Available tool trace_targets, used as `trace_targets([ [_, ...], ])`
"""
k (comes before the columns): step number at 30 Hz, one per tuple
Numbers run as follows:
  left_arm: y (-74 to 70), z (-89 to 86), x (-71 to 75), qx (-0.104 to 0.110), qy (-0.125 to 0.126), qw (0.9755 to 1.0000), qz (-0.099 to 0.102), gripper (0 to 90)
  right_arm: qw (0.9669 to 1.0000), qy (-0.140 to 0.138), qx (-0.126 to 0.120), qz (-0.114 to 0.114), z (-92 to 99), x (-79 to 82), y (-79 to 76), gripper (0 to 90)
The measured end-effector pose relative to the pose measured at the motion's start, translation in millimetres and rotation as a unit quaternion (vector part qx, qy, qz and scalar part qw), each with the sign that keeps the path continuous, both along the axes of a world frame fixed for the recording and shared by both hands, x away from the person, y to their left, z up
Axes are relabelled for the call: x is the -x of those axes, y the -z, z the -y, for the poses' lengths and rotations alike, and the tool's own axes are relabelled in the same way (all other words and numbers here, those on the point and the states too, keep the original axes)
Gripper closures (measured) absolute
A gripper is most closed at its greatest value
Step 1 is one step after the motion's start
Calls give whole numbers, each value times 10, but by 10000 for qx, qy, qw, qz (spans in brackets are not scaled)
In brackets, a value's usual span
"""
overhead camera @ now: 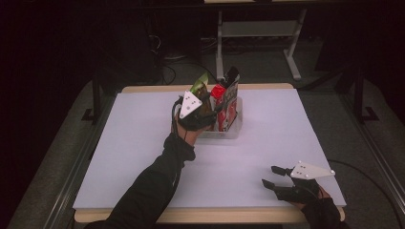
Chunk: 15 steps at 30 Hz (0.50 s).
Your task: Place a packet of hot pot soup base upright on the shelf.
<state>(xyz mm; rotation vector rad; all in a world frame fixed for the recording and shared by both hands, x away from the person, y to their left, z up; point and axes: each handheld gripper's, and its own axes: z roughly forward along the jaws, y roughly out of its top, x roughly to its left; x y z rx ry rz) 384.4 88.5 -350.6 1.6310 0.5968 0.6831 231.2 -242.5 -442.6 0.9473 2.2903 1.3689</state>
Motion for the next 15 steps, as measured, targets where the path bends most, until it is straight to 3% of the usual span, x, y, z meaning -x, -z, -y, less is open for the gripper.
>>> trace_targets([
  [9,-34,-42,29,-175,100,9998,8,404,10000,-3,38,69,-11,11,-14,395],
  [15,-8,-53,59,-478,172,9987,34,395,9994,15,147,299,-25,41,-43,401],
])
